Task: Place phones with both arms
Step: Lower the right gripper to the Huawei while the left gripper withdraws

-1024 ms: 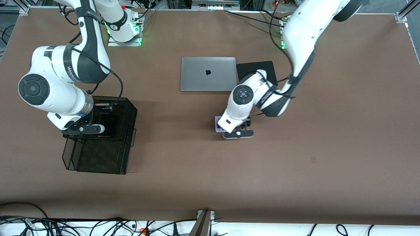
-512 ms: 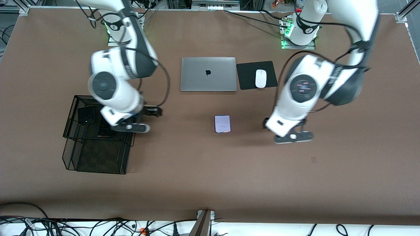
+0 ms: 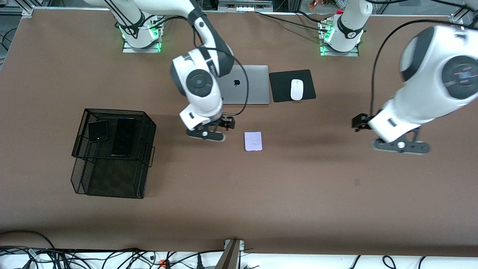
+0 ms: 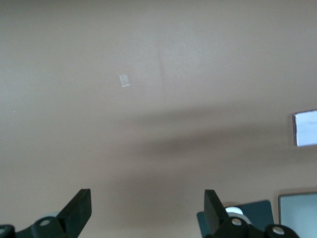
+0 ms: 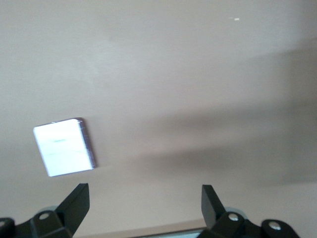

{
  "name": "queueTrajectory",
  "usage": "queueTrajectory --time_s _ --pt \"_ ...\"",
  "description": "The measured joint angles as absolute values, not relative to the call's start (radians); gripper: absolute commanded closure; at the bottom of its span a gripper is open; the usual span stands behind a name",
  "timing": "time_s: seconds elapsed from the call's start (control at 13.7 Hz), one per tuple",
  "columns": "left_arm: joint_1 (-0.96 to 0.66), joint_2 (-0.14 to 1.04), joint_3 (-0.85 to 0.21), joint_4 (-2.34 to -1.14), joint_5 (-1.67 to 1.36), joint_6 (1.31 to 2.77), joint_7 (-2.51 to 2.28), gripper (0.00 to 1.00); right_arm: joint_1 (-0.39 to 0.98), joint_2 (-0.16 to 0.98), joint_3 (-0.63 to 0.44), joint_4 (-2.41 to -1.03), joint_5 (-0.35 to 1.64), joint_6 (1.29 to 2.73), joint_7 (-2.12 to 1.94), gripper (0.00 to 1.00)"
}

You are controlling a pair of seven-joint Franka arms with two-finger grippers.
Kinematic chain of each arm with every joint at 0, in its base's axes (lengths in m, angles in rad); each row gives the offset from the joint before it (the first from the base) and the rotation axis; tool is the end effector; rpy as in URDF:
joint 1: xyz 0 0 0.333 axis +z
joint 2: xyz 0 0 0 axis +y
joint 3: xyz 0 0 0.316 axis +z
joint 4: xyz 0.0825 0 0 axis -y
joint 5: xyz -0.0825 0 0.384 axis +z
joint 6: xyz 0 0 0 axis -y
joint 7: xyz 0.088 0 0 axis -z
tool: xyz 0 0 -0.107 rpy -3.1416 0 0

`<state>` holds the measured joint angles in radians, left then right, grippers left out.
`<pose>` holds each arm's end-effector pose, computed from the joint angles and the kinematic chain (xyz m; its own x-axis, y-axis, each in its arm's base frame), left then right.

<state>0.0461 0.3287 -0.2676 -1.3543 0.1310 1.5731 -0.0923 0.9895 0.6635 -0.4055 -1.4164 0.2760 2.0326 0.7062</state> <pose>0.6372 -0.1024 0.5345 0.9879 -0.1231 -0.0939 -0.1285 -0.9903 -0.0537 0.5572 0.4554 0.3322 0.9862 -0.1655 0.0050 -0.1654 -0.9862 -0.0070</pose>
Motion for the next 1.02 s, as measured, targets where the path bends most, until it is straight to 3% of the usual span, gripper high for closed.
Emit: queueTrajectory --time_s 0.22,0.44,0.73,1.02 --pt "0.041 0.237 -0.149 -1.410 0.099 1.559 0.083 0.00 1.012 0.745 -0.404 -1.337 0.276 2.082 0.766 0.00" --pt "-0.007 0.121 -0.010 -1.577 0.033 1.665 0.166 0.00 1.038 0.827 -0.400 -1.304 0.276 2.180 0.804 0.00" --pt "-0.018 -0.026 0.005 -1.811 0.032 1.847 0.150 0.00 1.075 0.925 -0.399 -1.276 0.276 2.313 0.835 0.00" --pt "-0.019 -0.036 0.011 -1.808 0.032 1.826 0.099 0.00 1.098 1.004 -0.394 -1.194 0.276 2.336 0.842 0.00"
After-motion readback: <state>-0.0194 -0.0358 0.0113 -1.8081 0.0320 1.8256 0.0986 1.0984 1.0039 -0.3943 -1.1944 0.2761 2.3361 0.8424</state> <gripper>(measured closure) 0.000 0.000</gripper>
